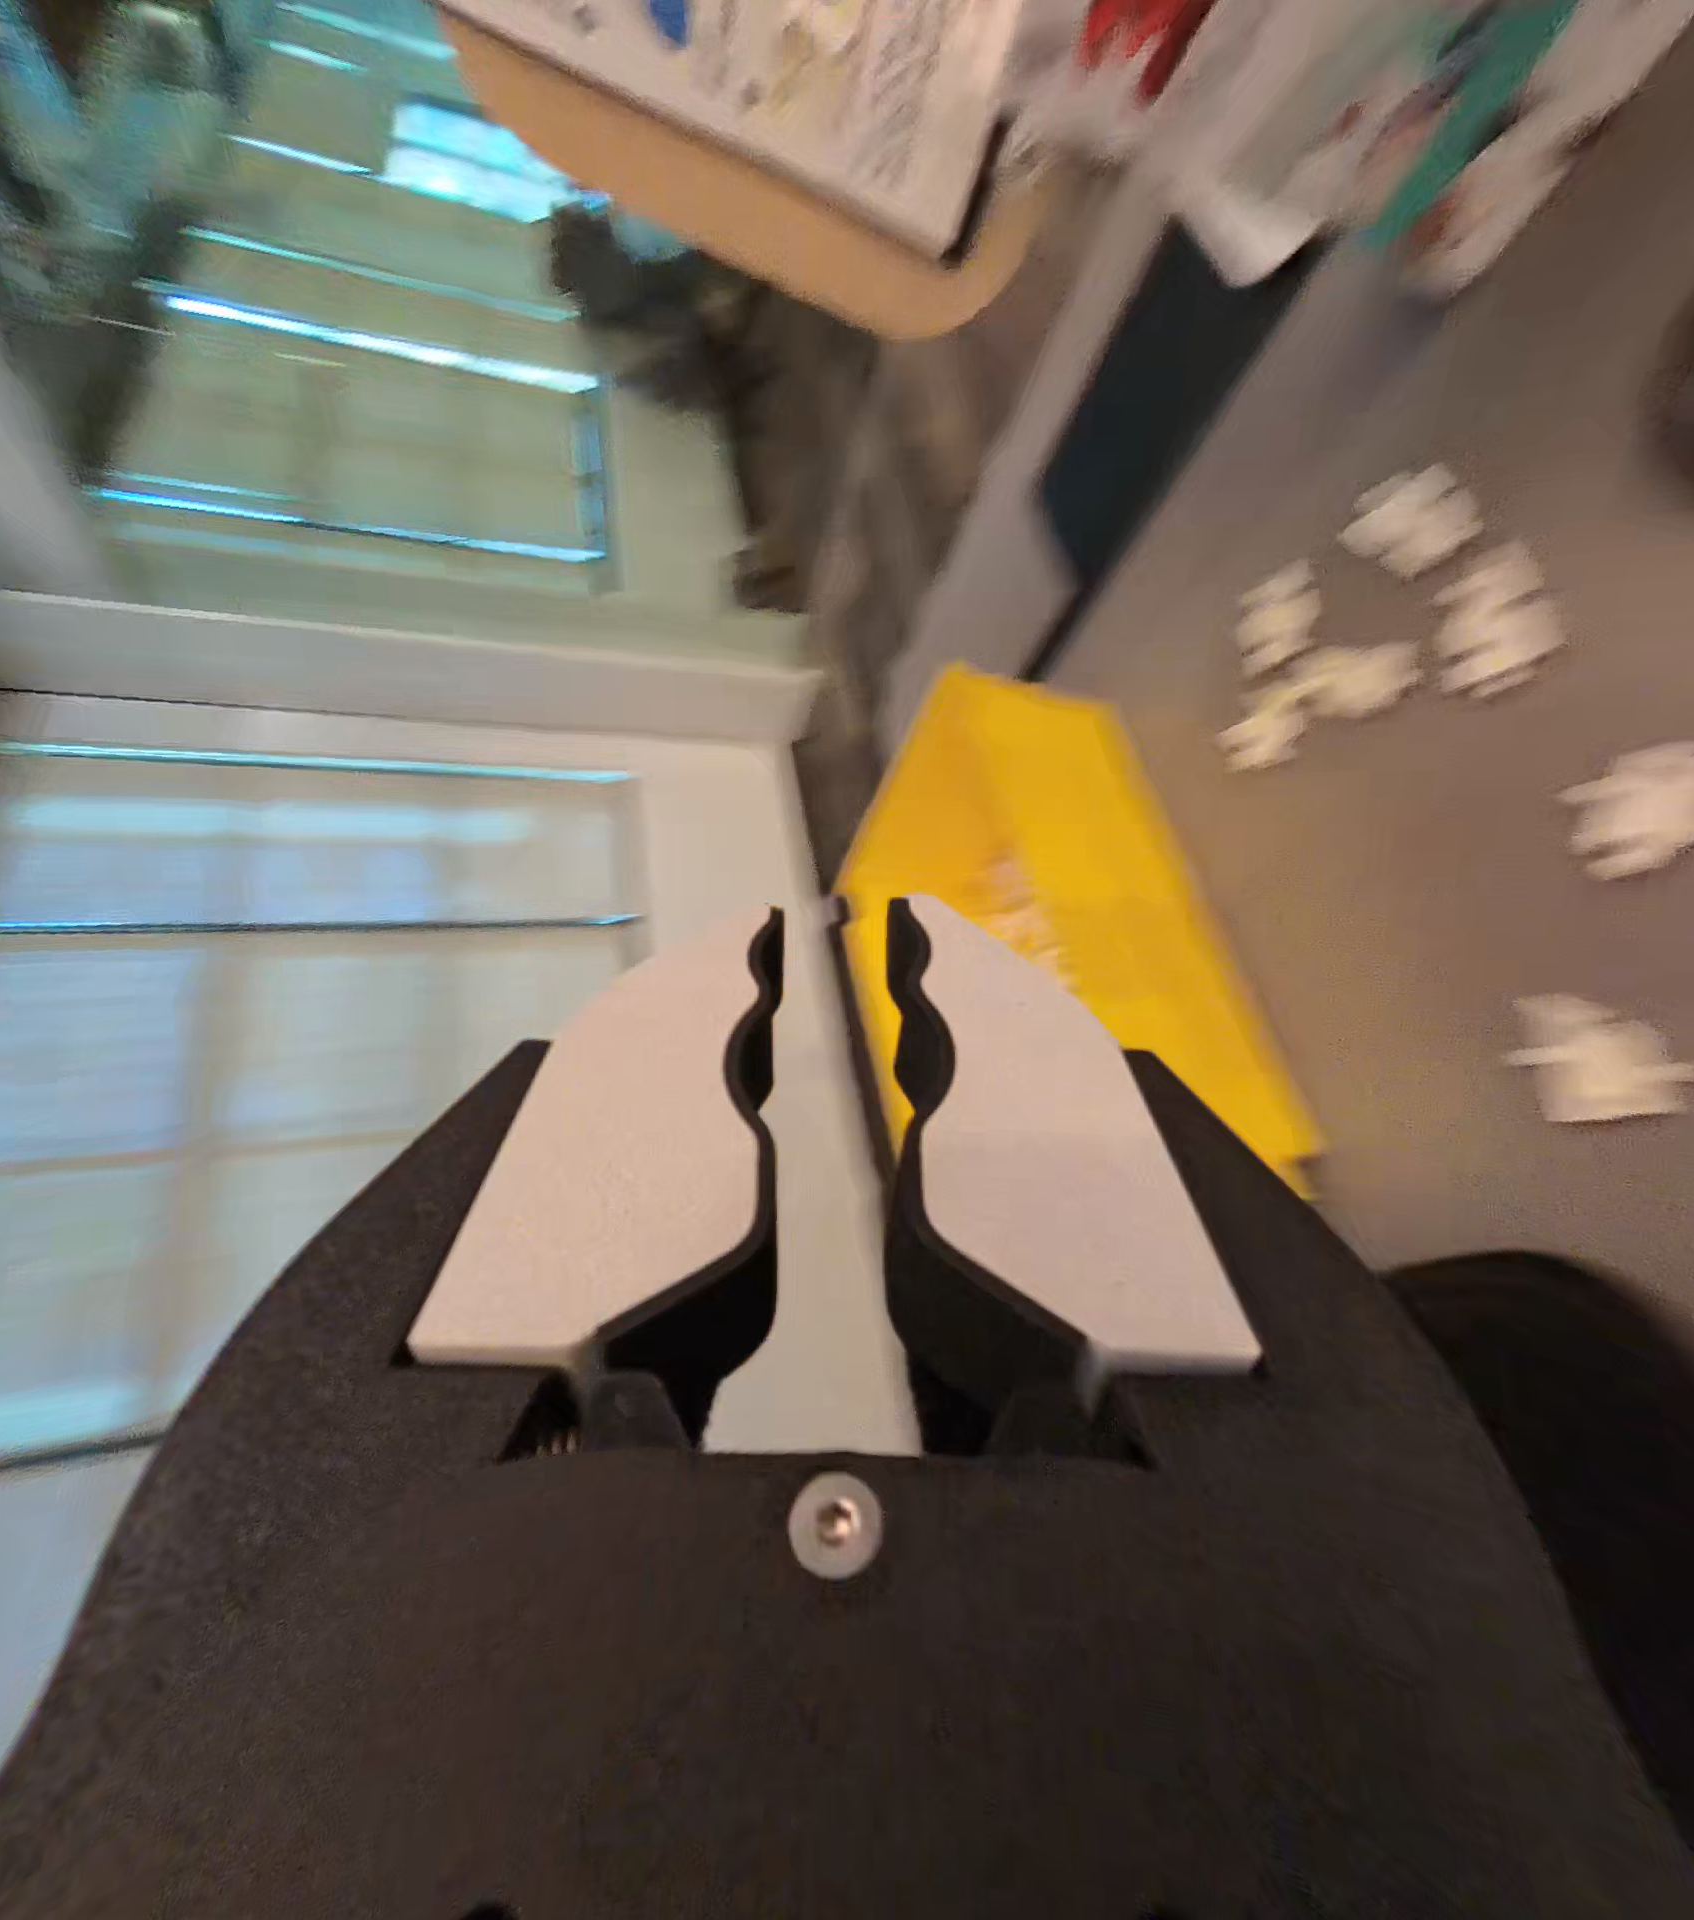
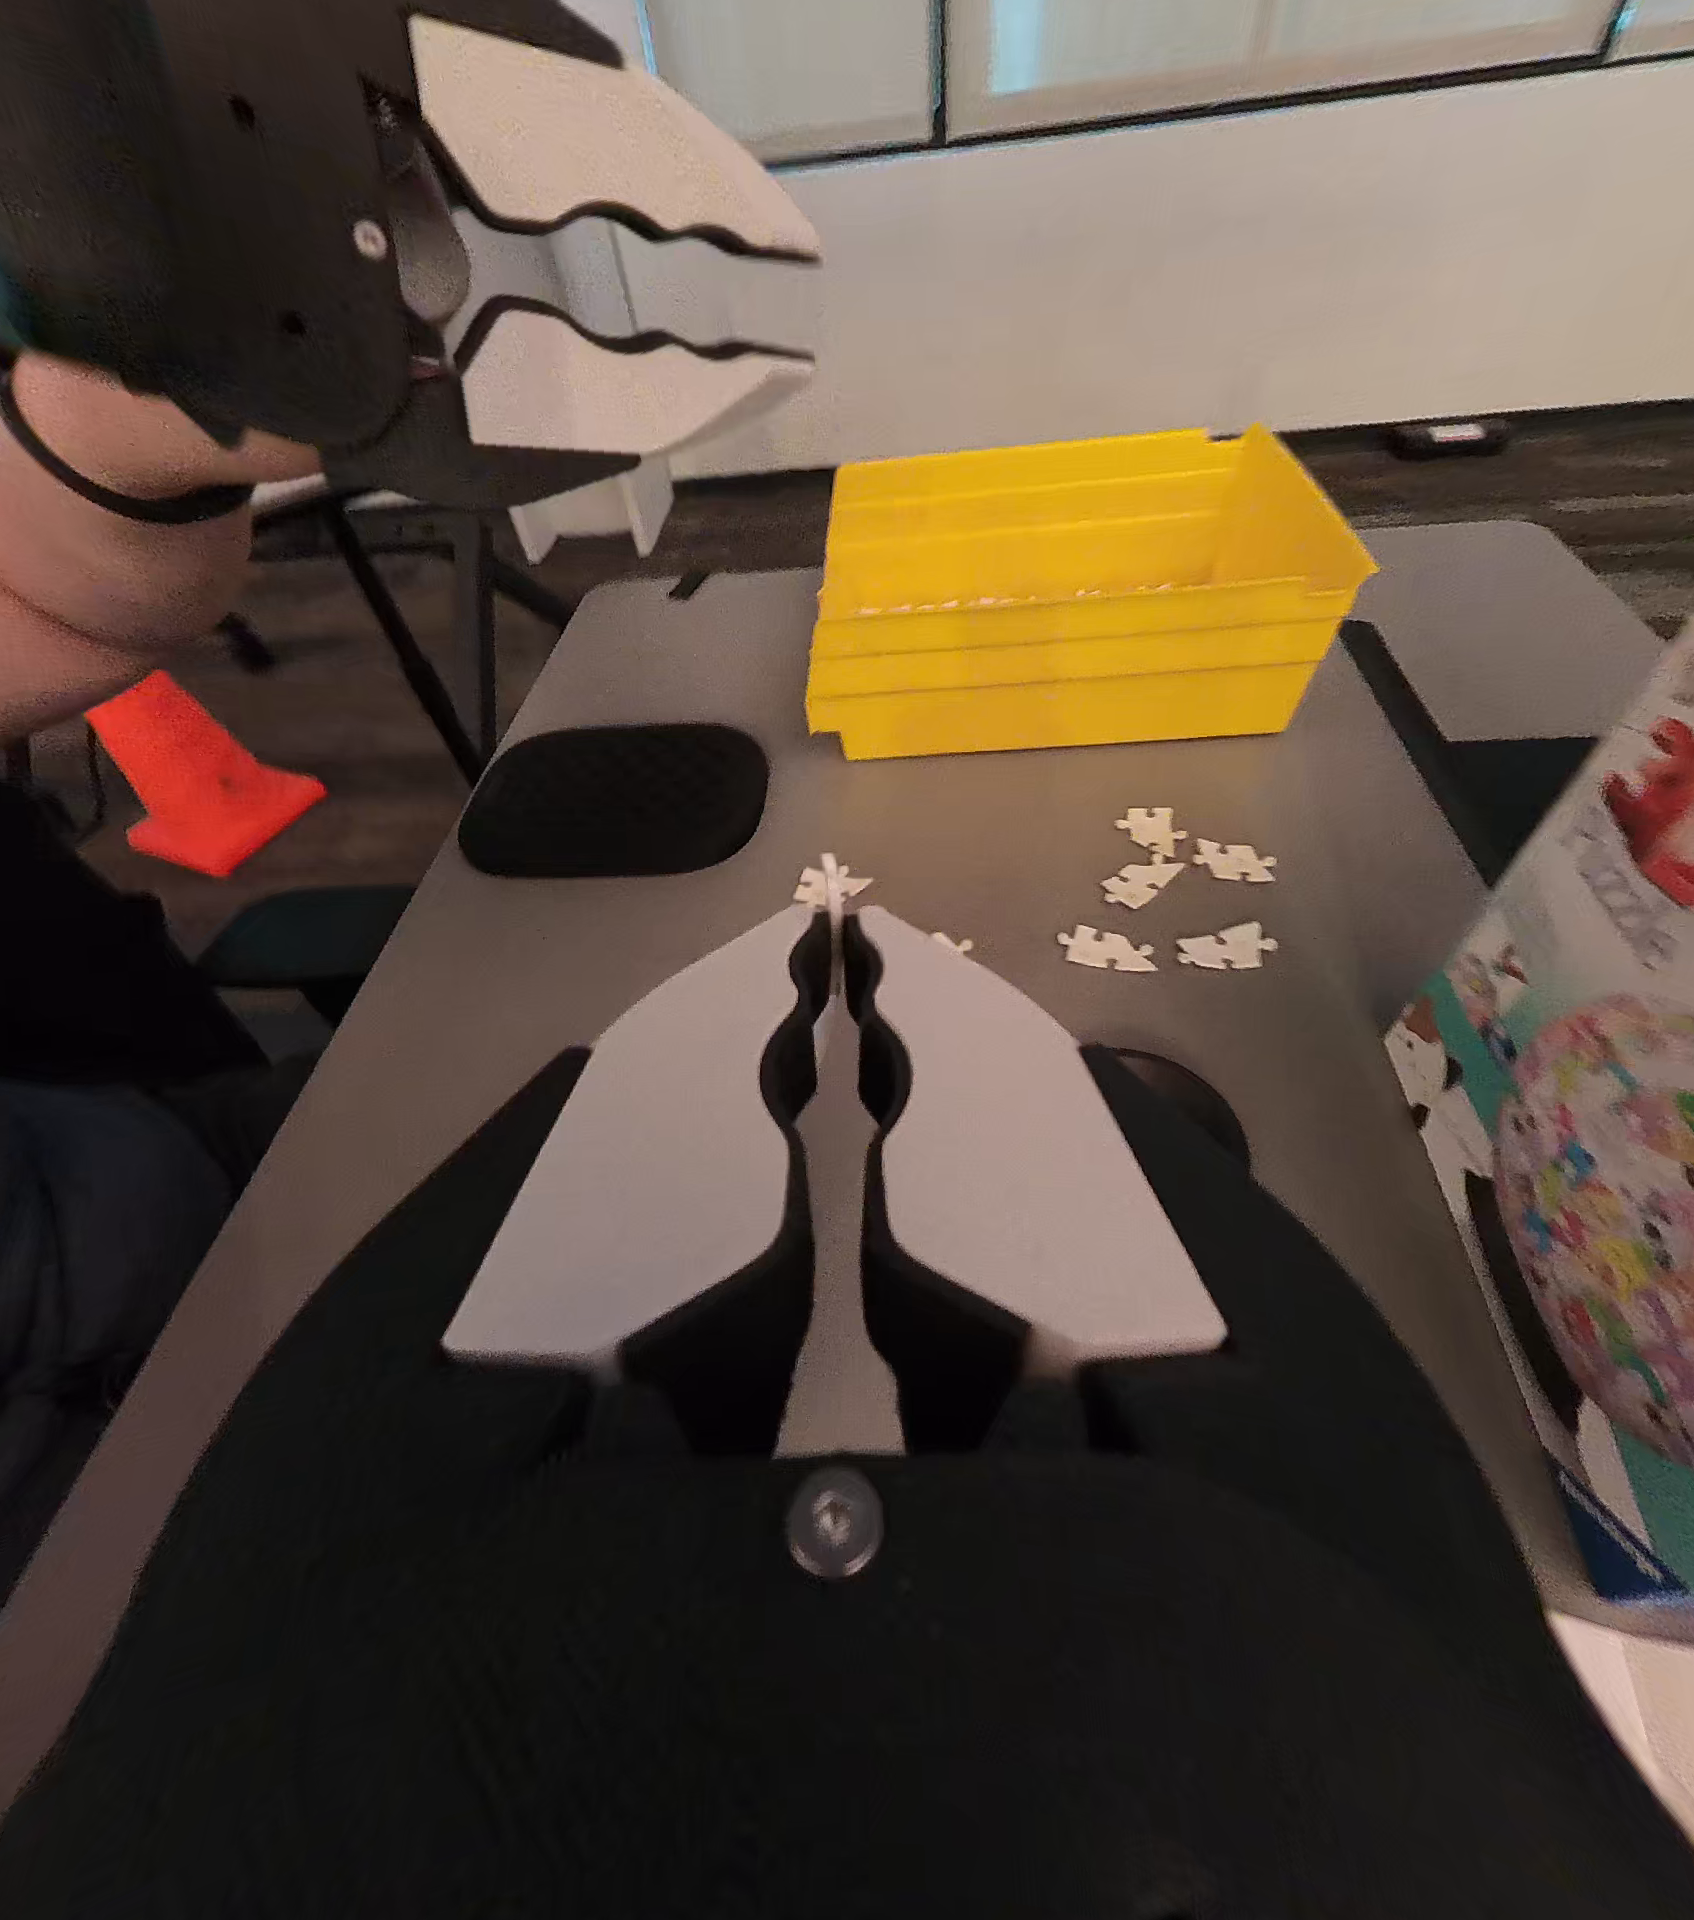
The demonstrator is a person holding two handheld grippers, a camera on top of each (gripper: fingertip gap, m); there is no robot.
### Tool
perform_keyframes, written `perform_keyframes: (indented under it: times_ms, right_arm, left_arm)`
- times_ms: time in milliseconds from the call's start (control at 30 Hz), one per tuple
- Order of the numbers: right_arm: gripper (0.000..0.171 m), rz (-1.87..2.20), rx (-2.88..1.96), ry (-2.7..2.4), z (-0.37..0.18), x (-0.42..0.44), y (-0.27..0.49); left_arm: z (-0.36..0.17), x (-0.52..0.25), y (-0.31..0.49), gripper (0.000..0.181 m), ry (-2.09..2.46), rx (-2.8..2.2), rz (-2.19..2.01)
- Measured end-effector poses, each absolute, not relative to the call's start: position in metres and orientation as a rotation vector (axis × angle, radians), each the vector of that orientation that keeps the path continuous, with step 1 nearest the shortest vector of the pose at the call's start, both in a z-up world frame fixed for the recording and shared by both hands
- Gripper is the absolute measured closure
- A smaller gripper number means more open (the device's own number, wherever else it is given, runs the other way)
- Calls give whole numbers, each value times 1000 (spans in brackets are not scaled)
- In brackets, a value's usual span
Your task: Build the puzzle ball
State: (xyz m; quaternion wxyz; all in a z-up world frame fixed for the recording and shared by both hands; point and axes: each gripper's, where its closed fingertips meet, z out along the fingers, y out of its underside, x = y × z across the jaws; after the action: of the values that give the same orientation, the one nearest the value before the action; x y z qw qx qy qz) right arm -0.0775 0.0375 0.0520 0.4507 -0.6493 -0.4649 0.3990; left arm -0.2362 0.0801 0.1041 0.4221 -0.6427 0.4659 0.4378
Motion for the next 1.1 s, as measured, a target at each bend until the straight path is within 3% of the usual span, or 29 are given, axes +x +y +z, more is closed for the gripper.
perform_keyframes:
  times_ms: [200,433,567,667,733,800,867,967,1100]
  right_arm:
    - [168,992,-1603,-1032,64,-45,50]
    - [168,990,-1614,-1030,64,-41,49]
    - [168,1042,-1633,-1066,56,-49,44]
    - [168,1149,-1671,-1144,37,-60,37]
    - [168,1191,-1742,-1188,18,-66,35]
    - [168,1204,-1766,-1238,5,-72,34]
    - [168,1191,-1781,-1278,-4,-78,33]
    - [168,1192,-1804,-1327,-13,-83,28]
    - [168,1217,-1798,-1346,-13,-89,22]
  left_arm:
    - [129,-247,94,161,1228,-1410,1601]
    - [121,-248,91,163,1278,-1378,1702]
    - [87,-252,76,168,1254,-1680,1249]
    - [37,-234,29,167,1129,-1990,414]
    - [15,-211,-11,155,1011,-2060,-135]
    - [-1,-193,-43,154,929,-2018,-456]
    - [-25,-182,-60,153,882,-2009,-544]
    - [-64,-166,-68,125,836,-2112,-588]
    - [-99,-144,-70,128,820,-2206,-734]
